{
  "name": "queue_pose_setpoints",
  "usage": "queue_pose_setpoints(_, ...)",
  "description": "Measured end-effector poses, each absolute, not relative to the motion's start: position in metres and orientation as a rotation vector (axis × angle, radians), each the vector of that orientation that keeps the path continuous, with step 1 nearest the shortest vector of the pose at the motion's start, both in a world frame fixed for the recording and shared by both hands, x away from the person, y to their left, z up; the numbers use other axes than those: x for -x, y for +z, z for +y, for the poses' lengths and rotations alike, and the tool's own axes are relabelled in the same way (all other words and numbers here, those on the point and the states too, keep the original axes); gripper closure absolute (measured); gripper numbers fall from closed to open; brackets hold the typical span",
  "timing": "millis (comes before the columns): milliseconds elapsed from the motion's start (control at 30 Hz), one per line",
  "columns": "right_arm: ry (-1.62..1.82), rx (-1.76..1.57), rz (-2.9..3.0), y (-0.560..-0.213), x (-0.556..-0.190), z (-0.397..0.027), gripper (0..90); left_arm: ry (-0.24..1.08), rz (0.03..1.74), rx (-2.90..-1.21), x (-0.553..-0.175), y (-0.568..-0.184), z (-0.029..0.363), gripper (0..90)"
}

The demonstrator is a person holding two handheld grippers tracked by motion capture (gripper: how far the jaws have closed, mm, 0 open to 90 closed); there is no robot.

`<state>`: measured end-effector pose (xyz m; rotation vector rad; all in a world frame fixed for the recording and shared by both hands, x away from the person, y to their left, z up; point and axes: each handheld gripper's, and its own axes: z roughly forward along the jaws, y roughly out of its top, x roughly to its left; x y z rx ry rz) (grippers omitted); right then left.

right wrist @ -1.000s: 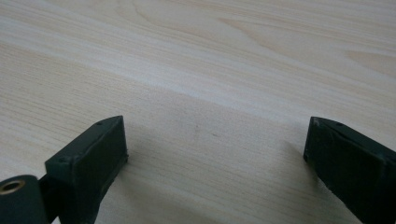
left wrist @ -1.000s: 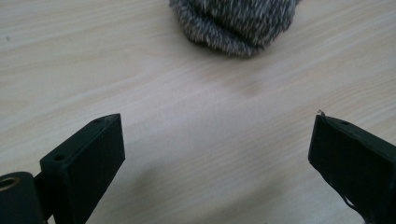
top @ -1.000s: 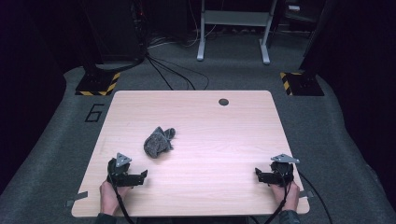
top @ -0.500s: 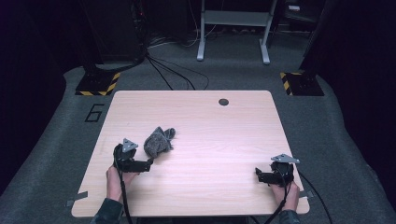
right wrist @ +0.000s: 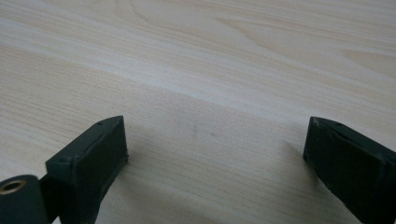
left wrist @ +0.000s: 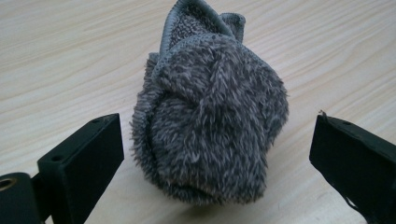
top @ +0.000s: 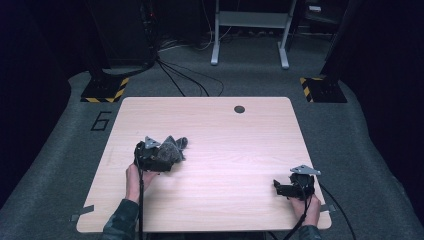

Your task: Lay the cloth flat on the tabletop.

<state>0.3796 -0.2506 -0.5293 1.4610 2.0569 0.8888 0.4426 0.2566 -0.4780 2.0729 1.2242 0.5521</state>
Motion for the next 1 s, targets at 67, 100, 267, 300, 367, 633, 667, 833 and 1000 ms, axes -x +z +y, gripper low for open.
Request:
queue_pose_setpoints(67,0.889,-1.461,2.057,-0.529,-0.380,-0.251,5.5,0.537,1.231,-2.082,-0.448,-0.481,0.256,4.5)
queue_pose_setpoints(100,0.889,-1.461,2.057,-0.529,-0.380,-0.251,5.5,0.539,1.230,-2.086,-0.449,-0.483,0.256,4.9)
queue_pose_setpoints(267,0.892,-1.465,2.054,-0.529,-0.380,-0.250,5.5,0.516,1.257,-2.085,-0.453,-0.492,0.255,12.2)
queue_pose_setpoints(300,0.893,-1.468,2.052,-0.529,-0.380,-0.250,5.6,0.514,1.267,-2.080,-0.452,-0.494,0.255,13.8)
queue_pose_setpoints(367,0.891,-1.464,2.053,-0.529,-0.379,-0.250,5.7,0.519,1.273,-2.082,-0.452,-0.497,0.255,15.1)
queue_pose_setpoints(633,0.894,-1.466,2.050,-0.529,-0.379,-0.250,5.9,0.556,1.287,-2.060,-0.448,-0.505,0.256,30.9)
queue_pose_setpoints(667,0.895,-1.467,2.050,-0.529,-0.379,-0.250,5.9,0.550,1.293,-2.054,-0.447,-0.505,0.257,33.9)
queue_pose_setpoints(833,0.895,-1.467,2.051,-0.529,-0.379,-0.250,6.0,0.551,1.299,-2.034,-0.443,-0.506,0.258,51.8)
queue_pose_setpoints(1000,0.896,-1.471,2.049,-0.529,-0.380,-0.250,6.2,0.545,1.297,-1.986,-0.441,-0.505,0.262,58.3)
